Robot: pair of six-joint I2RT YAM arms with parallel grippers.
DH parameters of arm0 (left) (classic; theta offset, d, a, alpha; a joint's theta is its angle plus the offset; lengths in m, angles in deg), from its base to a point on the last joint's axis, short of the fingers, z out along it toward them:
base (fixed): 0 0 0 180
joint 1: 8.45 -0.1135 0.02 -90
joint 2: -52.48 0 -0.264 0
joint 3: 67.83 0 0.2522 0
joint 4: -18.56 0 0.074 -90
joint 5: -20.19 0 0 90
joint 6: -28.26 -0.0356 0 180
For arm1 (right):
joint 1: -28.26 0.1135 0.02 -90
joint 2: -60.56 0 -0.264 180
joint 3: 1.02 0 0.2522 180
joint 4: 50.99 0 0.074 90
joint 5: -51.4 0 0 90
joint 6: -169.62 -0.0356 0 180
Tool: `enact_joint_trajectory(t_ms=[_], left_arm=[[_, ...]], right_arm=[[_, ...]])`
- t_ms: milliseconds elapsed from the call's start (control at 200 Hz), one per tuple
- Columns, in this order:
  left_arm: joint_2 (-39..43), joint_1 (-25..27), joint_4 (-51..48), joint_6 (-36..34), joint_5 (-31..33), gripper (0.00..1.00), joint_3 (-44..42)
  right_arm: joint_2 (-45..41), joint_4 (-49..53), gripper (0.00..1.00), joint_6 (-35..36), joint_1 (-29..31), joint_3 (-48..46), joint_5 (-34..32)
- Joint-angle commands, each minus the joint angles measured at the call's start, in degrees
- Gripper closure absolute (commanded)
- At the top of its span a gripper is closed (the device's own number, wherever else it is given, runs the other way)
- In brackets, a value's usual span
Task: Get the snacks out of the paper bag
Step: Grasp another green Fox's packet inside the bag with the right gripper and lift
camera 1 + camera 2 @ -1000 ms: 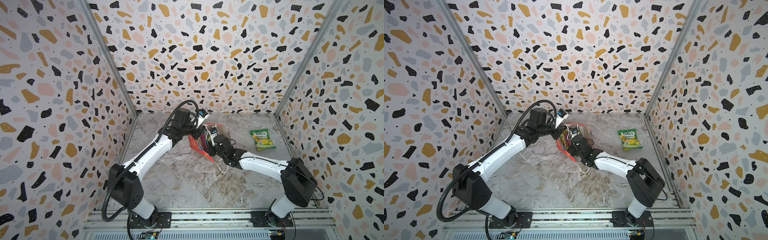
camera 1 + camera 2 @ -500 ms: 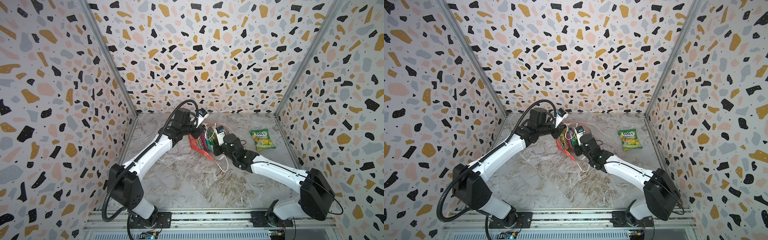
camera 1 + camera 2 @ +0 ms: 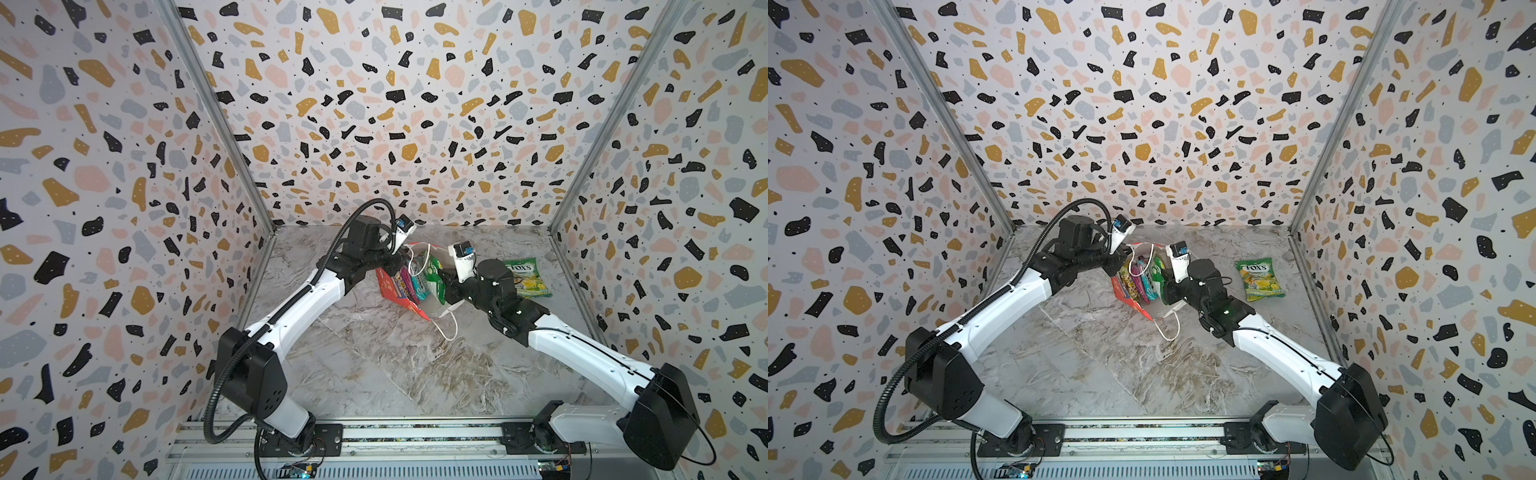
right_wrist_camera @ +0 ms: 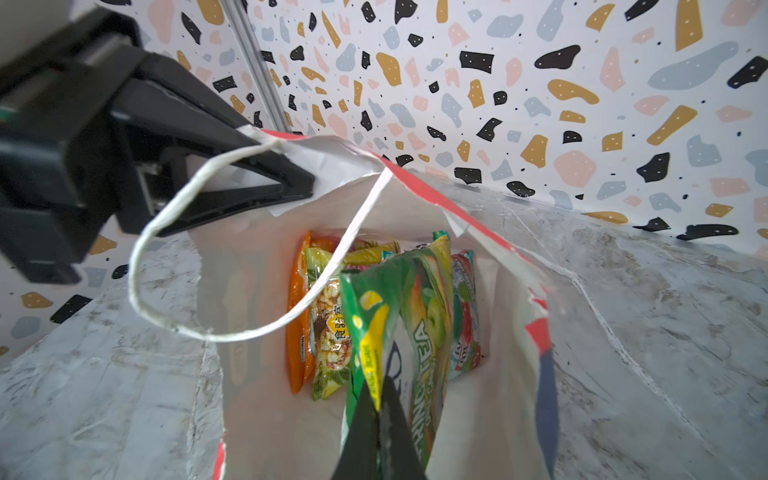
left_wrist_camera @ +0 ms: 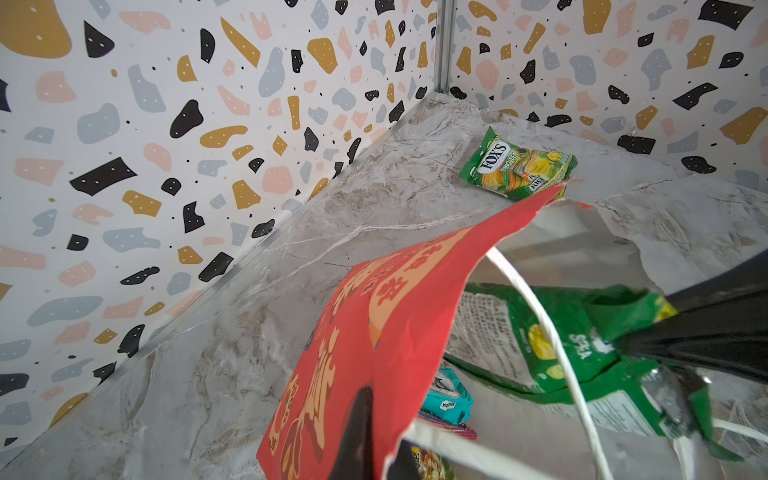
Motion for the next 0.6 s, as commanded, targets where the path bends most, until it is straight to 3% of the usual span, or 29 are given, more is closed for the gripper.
enact_joint_trajectory(t_ms=[0, 400, 596], left_arm=[[3.44, 0.39, 5.95, 0.48, 0.01, 1.00, -0.57], [4.45, 0.29, 7.43, 0.91, 1.04, 1.00, -1.72], [5.30, 0.30, 9.14, 1.54, 1.24, 1.00, -2.85]], right_arm=[[-4.42, 1.02, 1.00, 1.75, -0.11, 4.12, 5.78], [-11.54, 12.02, 1.00, 4.76, -1.48, 11.96, 11.17], [-14.82, 17.78, 1.00, 5.56, -1.56, 15.03, 7.42]])
